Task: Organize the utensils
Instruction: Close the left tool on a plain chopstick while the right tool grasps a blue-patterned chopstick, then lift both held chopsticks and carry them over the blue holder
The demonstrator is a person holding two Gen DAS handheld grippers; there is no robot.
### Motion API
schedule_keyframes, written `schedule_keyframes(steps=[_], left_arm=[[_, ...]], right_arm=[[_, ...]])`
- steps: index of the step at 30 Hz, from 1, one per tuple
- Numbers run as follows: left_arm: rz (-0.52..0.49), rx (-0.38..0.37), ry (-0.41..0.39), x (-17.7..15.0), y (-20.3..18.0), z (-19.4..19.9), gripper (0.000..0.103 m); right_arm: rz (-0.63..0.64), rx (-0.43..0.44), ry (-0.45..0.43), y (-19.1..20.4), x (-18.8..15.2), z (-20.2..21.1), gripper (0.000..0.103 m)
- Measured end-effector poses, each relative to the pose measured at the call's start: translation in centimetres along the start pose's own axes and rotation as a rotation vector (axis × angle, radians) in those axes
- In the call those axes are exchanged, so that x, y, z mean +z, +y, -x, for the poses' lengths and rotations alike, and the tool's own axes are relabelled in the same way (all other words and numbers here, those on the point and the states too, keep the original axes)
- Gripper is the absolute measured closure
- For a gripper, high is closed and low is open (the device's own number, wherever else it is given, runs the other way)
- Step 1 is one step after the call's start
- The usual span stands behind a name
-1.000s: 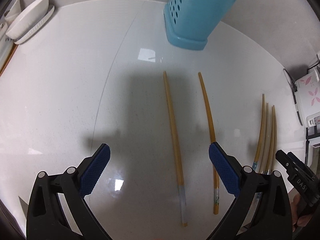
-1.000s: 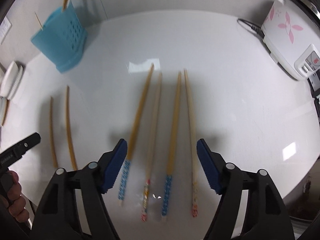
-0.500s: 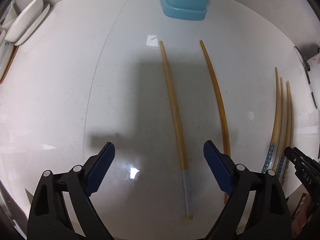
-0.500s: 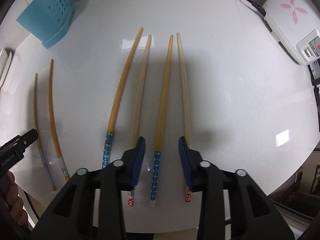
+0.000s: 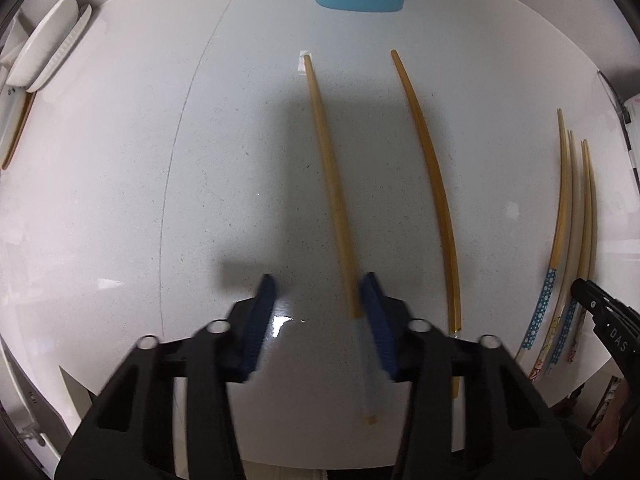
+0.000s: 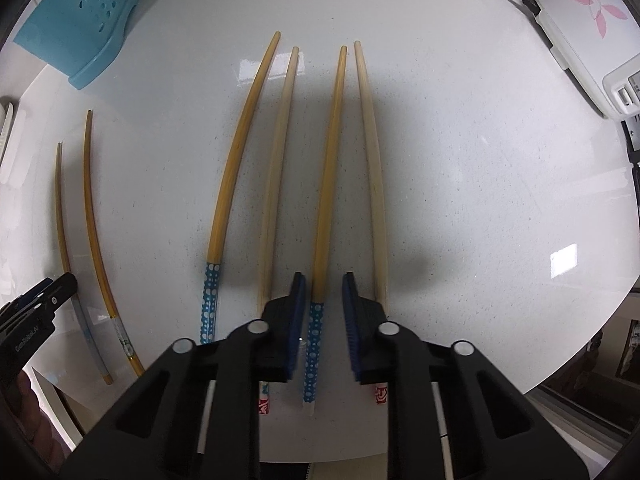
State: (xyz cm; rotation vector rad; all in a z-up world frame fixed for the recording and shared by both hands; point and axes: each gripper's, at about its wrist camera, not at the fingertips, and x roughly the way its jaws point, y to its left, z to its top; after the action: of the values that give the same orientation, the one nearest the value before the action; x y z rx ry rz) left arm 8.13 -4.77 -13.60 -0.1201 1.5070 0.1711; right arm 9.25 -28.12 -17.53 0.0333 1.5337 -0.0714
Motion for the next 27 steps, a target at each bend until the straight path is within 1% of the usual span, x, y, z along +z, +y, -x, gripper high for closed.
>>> schedule_keyframes(steps=[1,2,4,7,14,15,16,17,18,27], left_arm=[[0.001,0.001,-0.007,0.0,0.0,0.0,0.095],[-0.002,0.002,-0.005,0.1,-0.1,0.0,0.096],[-0.003,-0.011,-0.007,0.1,-0.1,0.1,0.097],[-0.003,-0.024,-0.002,0.2,0.1,0.2,0.097],[-0.007,-0.054,-0.007,0.4,1.0,0.0,0.097],[-0.01,-0.058,-0.014,0.1,2.4,0.6,0.097],[-0.011,-0.059,-0.021,0.1,2.9,1.0,0.097],[-0.009,-0.061,-0.027,0.0,3.0,1.1,0.097],[-0.009,-0.065,-0.035,-0.7,3.9,1.7,0.097],[0.003,-0.073,-0.107,-1.5,4.9,4.9,0.097]], right_arm=[[-0.001,-0.002,0.003,0.1,0.0,-0.1,0.096],[-0.003,-0.008,0.008,0.1,0.3,-0.1,0.096],[0.003,-0.025,0.018,0.1,0.7,-0.2,0.097],[-0.006,-0.022,0.021,0.3,1.0,-0.2,0.097],[-0.004,-0.009,-0.003,0.5,1.3,0.2,0.097],[-0.003,-0.009,-0.01,0.4,1.1,0.4,0.097],[-0.003,-0.007,-0.014,0.1,0.4,0.6,0.097],[-0.006,-0.003,-0.017,0.0,0.4,0.7,0.097],[-0.007,0.0,-0.02,-0.2,0.4,0.7,0.097],[-0.004,0.016,-0.082,-0.2,0.0,2.5,0.097]])
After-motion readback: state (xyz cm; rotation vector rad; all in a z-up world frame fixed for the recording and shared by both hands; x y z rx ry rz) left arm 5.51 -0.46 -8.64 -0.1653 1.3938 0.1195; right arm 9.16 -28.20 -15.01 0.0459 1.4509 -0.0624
